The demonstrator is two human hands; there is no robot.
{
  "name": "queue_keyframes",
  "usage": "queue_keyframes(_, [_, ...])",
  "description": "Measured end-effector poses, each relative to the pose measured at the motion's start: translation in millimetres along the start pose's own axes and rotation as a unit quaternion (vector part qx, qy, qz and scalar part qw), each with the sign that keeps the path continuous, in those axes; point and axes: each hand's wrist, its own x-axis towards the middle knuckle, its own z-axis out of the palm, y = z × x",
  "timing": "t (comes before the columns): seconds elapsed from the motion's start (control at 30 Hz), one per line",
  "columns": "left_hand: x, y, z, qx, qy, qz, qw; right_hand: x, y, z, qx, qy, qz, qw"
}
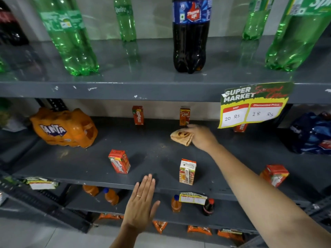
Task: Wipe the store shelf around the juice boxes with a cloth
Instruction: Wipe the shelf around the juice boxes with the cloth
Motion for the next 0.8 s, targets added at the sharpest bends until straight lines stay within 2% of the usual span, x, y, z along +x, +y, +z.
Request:
queue_keyframes(0.07, [0.8, 2.0, -2.0, -0.006, -0.001, -0.003, 1.0, 26.2, 5.2, 35.7, -0.042, -0.078, 0.02, 0.996])
queue_keyframes(0.13, [0.6, 3.5, -2.4, -0.014, 0.002, -0.008, 1.0, 26.2, 18.9, 64.0, -0.037, -0.112, 0.045, 0.992])
queue_keyframes(0.3, [-0.8, 3.3, -0.8, -0.004, -0.006, -0.017, 1.0, -30.8, 48.1, 62.9, 0.063, -0.084, 0.088, 0.991])
queue_keyframes(0.43, [-1.0, 6.3, 1.7, -0.014, -0.011, -0.032, 0.999, -101.4, 67.5, 63.0, 0.027, -0.046, 0.129, 0.99])
queue_keyframes(0.53, [0.9, 6.8, 4.4, -0.016, -0.011, -0.038, 0.999, -153.0, 57.2, 51.2, 0.006, -0.035, 0.095, 0.995])
queue_keyframes(0.67, [2.8, 2.1, 6.9, -0.01, -0.001, -0.013, 1.0, -212.4, 36.0, 29.0, -0.019, -0.085, 0.107, 0.99])
queue_keyframes(0.73, [1.1, -3.2, 8.4, -0.006, 0.001, 0.011, 1.0, -228.3, 21.6, 13.8, -0.01, -0.141, 0.137, 0.98])
queue_keyframes(0.8, [-1.3, -11.5, 9.4, 0.003, 0.003, 0.04, 0.999, -239.2, 0.9, 3.1, 0.017, -0.159, 0.151, 0.975])
